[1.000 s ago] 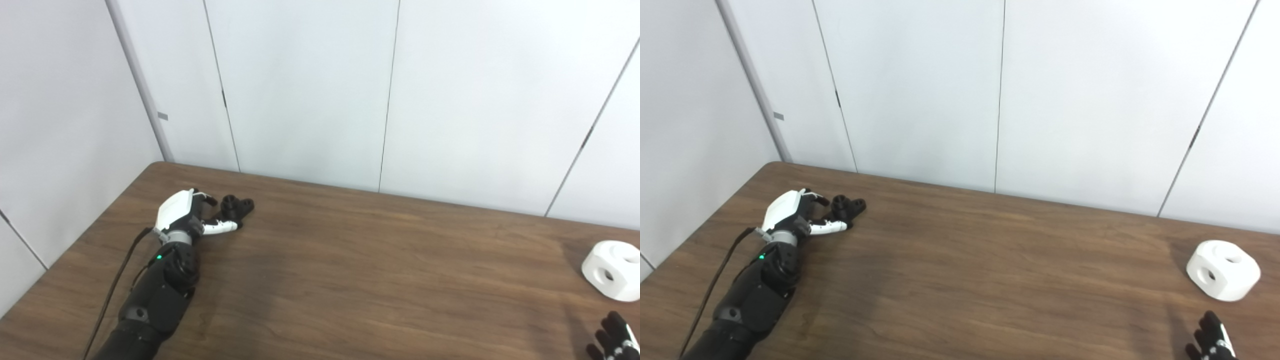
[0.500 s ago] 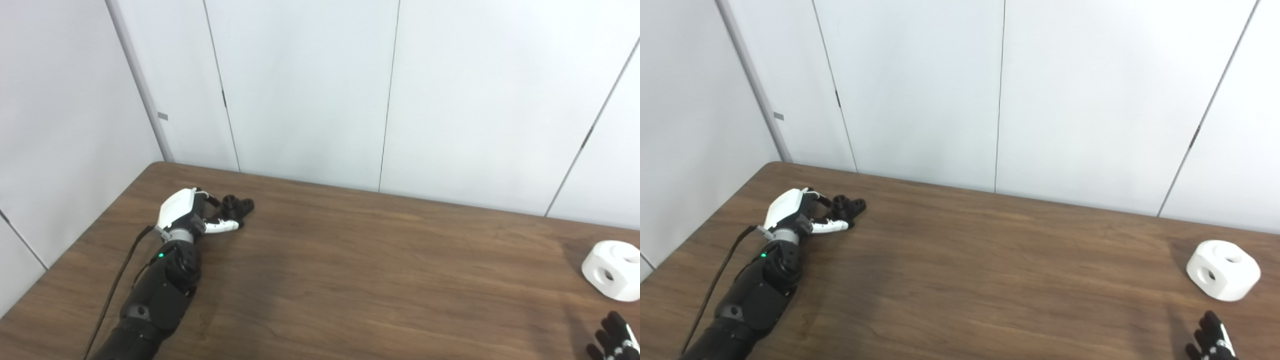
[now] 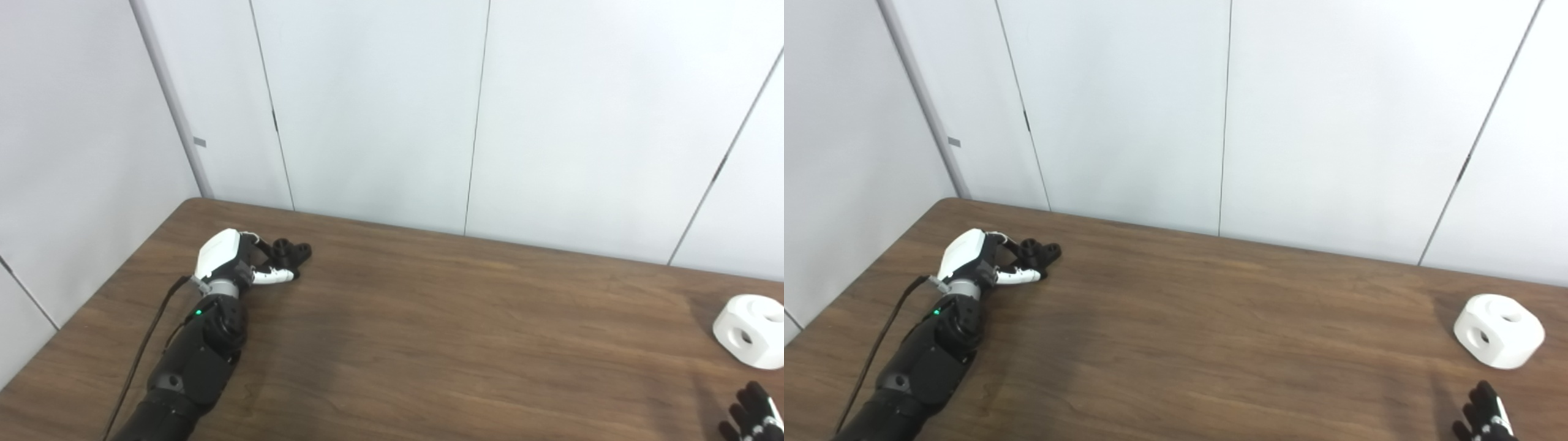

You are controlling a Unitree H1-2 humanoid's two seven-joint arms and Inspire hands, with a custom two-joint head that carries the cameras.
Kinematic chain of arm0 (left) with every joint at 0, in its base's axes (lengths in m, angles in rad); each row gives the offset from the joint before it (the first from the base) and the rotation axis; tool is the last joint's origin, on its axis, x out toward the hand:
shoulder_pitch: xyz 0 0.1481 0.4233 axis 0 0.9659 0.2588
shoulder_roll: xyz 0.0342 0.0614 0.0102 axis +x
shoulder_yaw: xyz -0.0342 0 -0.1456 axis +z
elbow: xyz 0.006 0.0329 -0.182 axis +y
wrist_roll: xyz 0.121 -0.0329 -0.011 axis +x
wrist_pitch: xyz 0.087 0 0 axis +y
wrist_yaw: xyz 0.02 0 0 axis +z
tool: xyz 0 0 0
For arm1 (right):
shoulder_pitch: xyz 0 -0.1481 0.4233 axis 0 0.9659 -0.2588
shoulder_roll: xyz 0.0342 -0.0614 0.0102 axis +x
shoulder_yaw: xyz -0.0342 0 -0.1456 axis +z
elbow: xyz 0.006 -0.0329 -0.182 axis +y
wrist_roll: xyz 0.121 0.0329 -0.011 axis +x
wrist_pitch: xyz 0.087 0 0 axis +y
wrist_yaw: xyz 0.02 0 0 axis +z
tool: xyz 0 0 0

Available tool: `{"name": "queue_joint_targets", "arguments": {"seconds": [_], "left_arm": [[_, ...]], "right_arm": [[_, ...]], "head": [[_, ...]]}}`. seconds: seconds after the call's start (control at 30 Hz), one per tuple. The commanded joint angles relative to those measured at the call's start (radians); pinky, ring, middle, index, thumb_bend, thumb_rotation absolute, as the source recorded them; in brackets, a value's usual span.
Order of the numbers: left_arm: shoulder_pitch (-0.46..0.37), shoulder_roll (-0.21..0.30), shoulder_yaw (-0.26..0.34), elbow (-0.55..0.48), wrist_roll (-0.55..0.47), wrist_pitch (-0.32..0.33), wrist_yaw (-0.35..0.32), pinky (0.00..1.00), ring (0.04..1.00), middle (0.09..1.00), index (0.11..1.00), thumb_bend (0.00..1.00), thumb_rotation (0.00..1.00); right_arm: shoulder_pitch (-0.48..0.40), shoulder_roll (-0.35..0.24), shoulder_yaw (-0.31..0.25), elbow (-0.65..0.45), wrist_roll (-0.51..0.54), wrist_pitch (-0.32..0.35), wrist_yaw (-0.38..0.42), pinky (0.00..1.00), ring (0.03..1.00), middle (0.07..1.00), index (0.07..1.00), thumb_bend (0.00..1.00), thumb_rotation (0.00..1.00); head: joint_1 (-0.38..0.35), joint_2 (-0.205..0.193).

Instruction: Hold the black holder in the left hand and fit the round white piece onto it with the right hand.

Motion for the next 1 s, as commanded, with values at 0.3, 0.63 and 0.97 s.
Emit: {"name": "queue_joint_targets", "arguments": {"seconds": [0.3,0.63,0.97], "left_arm": [[-0.030,0.029,-0.026,0.013,0.032,-0.038,0.031,1.00,0.943,0.825,0.484,0.52,0.05],[-0.025,0.035,-0.039,0.014,0.036,-0.059,0.037,1.00,0.948,0.827,0.484,0.52,0.05],[0.021,0.032,-0.057,-0.068,0.039,-0.083,0.018,1.00,0.928,0.811,0.485,0.52,0.05]], "right_arm": [[-0.003,0.001,-0.002,-0.032,-0.001,-0.005,-0.005,1.00,1.000,1.000,1.000,0.71,1.00],[-0.005,0.001,0.000,-0.040,-0.006,0.002,-0.009,1.00,1.000,1.000,0.990,0.72,1.00],[-0.019,-0.019,0.012,-0.019,-0.009,-0.018,0.012,1.00,1.000,1.000,1.000,0.73,1.00]], "head": [[-0.001,0.001],[-0.008,0.003],[-0.031,0.004]]}}
